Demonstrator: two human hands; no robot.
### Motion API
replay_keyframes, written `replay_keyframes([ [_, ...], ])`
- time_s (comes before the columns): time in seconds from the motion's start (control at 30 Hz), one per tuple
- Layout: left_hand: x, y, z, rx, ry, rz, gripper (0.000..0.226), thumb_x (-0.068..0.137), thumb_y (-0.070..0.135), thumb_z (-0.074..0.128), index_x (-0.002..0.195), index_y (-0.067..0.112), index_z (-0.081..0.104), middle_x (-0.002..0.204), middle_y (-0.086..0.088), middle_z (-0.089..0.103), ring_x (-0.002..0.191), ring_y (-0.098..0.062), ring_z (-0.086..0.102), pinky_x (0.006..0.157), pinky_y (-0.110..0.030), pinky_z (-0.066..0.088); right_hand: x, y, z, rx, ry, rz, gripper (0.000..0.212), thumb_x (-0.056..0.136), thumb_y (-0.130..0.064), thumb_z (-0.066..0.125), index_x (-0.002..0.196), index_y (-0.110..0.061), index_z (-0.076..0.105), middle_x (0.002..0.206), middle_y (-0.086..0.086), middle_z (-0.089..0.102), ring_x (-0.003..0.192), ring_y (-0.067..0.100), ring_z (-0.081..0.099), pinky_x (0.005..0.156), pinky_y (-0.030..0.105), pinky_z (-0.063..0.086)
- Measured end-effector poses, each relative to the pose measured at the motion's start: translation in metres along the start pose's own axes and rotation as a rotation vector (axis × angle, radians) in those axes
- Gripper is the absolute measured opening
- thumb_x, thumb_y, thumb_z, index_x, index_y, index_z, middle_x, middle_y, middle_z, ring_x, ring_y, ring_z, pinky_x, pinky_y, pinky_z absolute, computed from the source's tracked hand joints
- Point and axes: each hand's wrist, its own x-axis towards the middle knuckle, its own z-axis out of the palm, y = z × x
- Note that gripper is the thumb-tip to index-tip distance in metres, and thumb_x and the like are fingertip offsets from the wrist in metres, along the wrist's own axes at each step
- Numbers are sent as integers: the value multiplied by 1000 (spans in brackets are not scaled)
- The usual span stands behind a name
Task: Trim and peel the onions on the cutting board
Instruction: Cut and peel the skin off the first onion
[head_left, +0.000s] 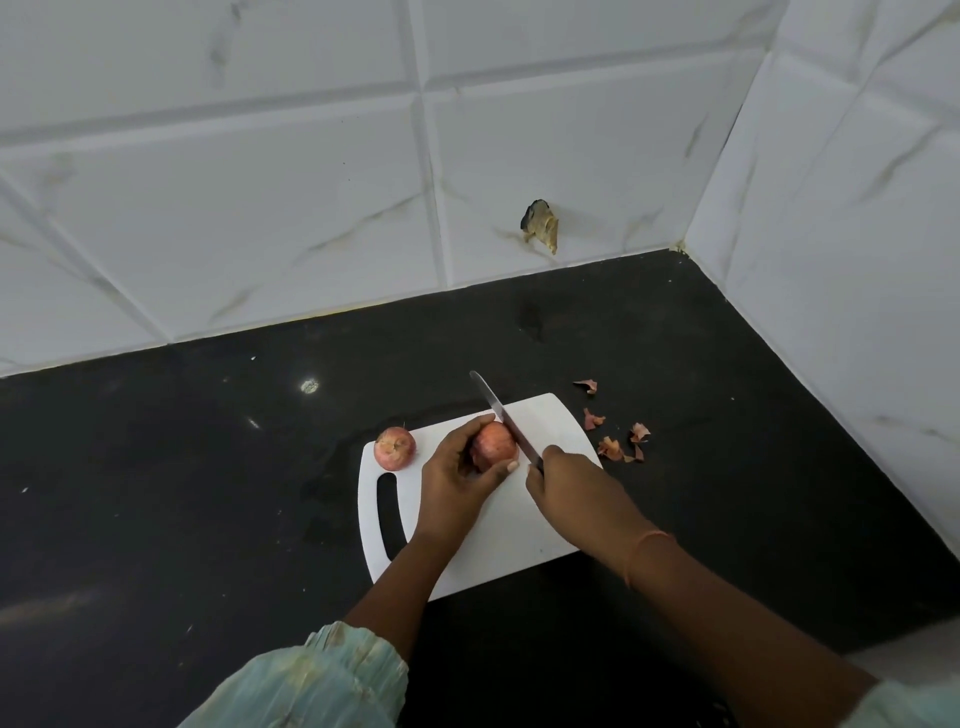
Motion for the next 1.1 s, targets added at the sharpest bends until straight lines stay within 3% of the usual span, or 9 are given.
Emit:
replay_keyframes([
  [0.1, 1, -1, 0, -1, 9, 0, 61, 76, 25, 84, 131, 27, 57, 129, 9, 61, 116, -12, 59, 96, -23, 53, 3, 1, 1, 25, -16, -9, 23, 103, -35, 35, 101, -17, 50, 79, -3, 51, 75, 13, 55, 59, 25, 39],
  [0.2, 0, 0, 0, -17, 3, 0, 60, 75, 24, 84, 128, 31, 57, 127, 9, 61, 116, -11, 60, 94, -21, 53, -3, 8, 8, 44, -14, 5, 23, 103, -35, 35, 97, -18, 48, 81, -1, 54, 77, 14, 58, 67, 31, 49],
  [0.4, 0, 0, 1, -23, 3, 17, 61, 75, 23, 85, 128, 28, 57, 129, 9, 59, 117, -13, 58, 93, -22, 54, 7, 12, 25, 90, -77, 46, 24, 103, -36, 34, 106, -17, 50, 90, 0, 57, 82, 14, 58, 73, 30, 48],
  [0.53, 1, -1, 0, -18, 1, 33, 59, 75, 25, 86, 127, 25, 58, 128, 9, 59, 116, -15, 60, 90, -26, 56, -7, 16, 41, -12, 1, 68, 27, 104, -37, 29, 108, -16, 46, 82, -3, 53, 72, 13, 54, 63, 29, 41],
  [0.83, -7, 7, 1, -63, 50, 59, 55, 72, 5, 81, 116, 23, 52, 120, 4, 57, 110, -19, 60, 81, -22, 56, -11, 27, 39, -90, 118, 82, 29, 104, -39, 26, 105, -17, 46, 78, -4, 54, 68, 14, 55, 58, 29, 39],
  [0.97, -10, 6, 1, -17, 42, 113, 55, 69, 12, 78, 116, 25, 52, 120, 6, 56, 111, -18, 59, 82, -28, 57, -14, 29, 41, -114, 144, 91, 29, 104, -40, 27, 104, -18, 47, 76, -5, 54, 66, 13, 54, 57, 29, 39],
  [1.1, -9, 6, 2, 139, 37, 204, 49, 70, 19, 72, 117, 25, 57, 120, 8, 53, 114, -9, 53, 91, -19, 48, -17, 27, 43, -132, 144, 109, 28, 104, -39, 27, 105, -18, 46, 74, -5, 51, 64, 12, 52, 55, 28, 36],
])
